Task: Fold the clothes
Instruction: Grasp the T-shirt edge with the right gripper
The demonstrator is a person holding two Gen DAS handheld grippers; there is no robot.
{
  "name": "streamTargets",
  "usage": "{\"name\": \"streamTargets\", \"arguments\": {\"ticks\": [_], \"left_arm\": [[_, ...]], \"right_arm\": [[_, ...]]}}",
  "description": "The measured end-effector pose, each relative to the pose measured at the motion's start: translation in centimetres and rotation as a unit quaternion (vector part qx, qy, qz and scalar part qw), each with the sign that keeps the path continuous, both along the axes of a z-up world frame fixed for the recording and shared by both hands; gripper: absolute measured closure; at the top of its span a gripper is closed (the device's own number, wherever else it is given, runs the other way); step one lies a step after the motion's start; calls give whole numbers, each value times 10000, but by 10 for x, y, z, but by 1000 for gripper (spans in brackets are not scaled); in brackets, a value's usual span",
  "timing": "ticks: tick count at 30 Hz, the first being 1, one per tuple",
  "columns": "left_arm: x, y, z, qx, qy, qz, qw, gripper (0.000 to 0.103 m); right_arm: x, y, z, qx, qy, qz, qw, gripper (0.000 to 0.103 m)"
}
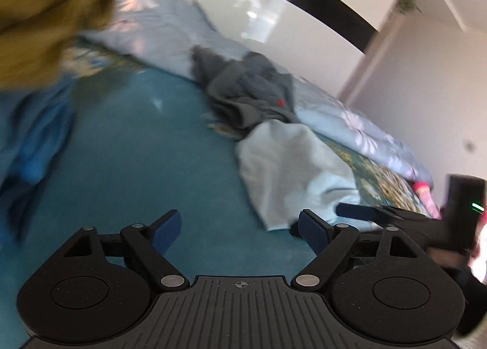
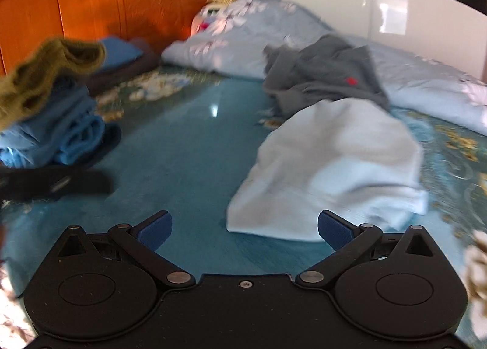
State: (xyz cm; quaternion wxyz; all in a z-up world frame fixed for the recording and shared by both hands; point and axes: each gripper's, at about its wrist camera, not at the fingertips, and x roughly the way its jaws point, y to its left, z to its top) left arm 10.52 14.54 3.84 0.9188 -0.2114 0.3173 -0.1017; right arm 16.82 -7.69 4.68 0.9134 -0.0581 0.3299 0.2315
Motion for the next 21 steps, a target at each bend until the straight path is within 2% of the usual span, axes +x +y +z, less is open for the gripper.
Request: {"name": "streamTargets", "arguments": {"ticks": [4, 7, 9, 11, 13, 14, 15, 18, 21], "left_arm": [[-20, 25, -8, -225, 217, 241, 9992, 19], [-36, 33, -9, -215, 288, 242, 9991, 19], [-39, 36, -10, -247, 313, 258, 9989, 19], [-39, 37, -11, -355, 335, 290, 9984, 19], [-38, 35, -11, -465, 343, 273, 9980, 19], [-38, 34, -10, -507, 345, 248, 9978, 19], [-38, 32, -10, -533, 334, 220, 9978, 19], [-41, 27, -8, -528, 256, 125, 9982, 18], [-42, 23, -8, -483, 288, 49, 9984, 18]], "right_arm": [[26, 24, -19, -328, 183, 10, 9993, 12], [33, 34, -33, -652, 297, 49, 9974, 23], [35, 39, -41, -945, 313, -8, 9950, 36], [36, 38, -43, -974, 253, -78, 9949, 39], [37, 35, -40, -1018, 204, -179, 9944, 62], [39, 34, -38, -1100, 147, -242, 9935, 93], [41, 31, -35, -1191, 117, -325, 9923, 98], [43, 7, -21, -1012, 38, -679, 9925, 99], [36, -32, -1, -822, -290, -1262, 9882, 99]]}}
